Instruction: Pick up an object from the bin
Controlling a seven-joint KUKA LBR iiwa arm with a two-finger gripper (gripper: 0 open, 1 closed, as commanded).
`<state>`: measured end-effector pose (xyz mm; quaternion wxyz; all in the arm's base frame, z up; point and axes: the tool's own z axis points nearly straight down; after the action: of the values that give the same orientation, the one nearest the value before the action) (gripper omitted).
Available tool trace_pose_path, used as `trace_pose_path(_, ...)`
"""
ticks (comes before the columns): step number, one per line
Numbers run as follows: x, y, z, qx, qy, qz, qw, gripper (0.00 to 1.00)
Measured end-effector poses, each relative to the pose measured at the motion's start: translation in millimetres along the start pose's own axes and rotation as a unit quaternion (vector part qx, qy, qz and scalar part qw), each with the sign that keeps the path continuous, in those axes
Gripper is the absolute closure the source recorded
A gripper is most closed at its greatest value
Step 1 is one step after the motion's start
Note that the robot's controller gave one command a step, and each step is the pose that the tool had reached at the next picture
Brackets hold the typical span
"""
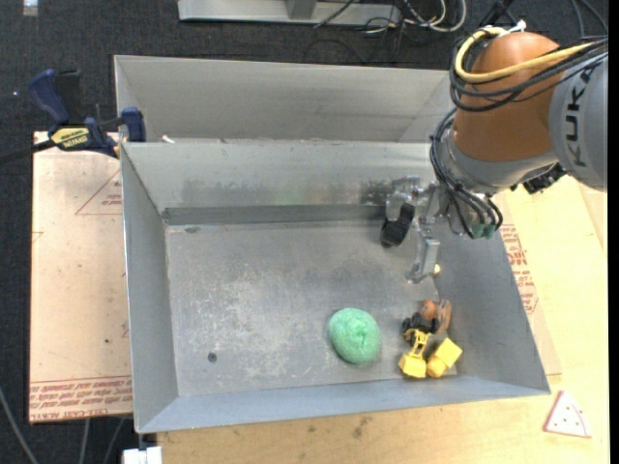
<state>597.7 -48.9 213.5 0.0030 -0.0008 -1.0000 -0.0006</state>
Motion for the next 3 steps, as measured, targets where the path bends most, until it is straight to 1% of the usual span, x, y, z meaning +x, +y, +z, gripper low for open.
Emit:
trace_pose_path(1, -1.5, 0.2, -4.8, 0.000, -0.0041, -0.001, 1.0000, 0.00)
trace_pose_path(2, 40.0, -53.0, 34.3, 0.001, -0.0045, -0.069, 0.9976, 0.00)
trace_pose_path(3, 74.4, -97.4, 54.8, 0.001, -0.0020, -0.128, 0.9918, 0.00)
